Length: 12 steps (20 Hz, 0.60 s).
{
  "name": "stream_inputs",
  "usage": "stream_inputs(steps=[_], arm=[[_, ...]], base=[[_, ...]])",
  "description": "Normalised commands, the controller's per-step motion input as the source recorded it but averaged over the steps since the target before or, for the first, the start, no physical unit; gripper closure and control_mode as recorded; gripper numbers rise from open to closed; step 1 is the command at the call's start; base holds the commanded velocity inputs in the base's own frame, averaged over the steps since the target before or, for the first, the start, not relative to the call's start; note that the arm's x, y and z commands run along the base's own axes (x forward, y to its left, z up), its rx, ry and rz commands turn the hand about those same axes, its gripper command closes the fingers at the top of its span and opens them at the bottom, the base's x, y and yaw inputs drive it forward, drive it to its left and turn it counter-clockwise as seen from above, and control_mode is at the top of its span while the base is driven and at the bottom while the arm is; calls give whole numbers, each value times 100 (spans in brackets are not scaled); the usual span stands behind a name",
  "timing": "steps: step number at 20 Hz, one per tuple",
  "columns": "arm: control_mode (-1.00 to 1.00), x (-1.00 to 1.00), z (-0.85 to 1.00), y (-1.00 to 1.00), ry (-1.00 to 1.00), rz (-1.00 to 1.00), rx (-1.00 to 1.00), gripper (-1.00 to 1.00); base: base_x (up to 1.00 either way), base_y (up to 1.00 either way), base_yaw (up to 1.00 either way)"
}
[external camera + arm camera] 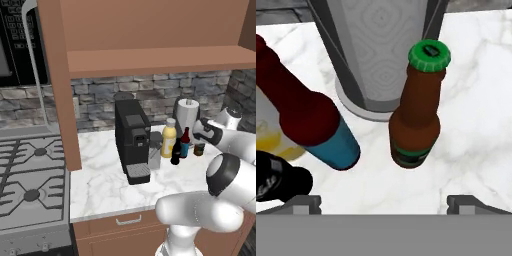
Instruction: Sort all alcoholic drinks to one cabinet, and non-alcoholic drinks to the other.
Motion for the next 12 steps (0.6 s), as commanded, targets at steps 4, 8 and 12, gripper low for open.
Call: stream_inputs(steps=[4, 8, 12], arm=[[-100, 22, -10, -6, 0, 0, 0, -100], [-100, 14, -5, -19, 0, 0, 0, -100], [-100, 22, -5, -18, 0, 0, 0, -100]], base=[[0, 0, 0], [0, 0, 0], [0, 0, 0]])
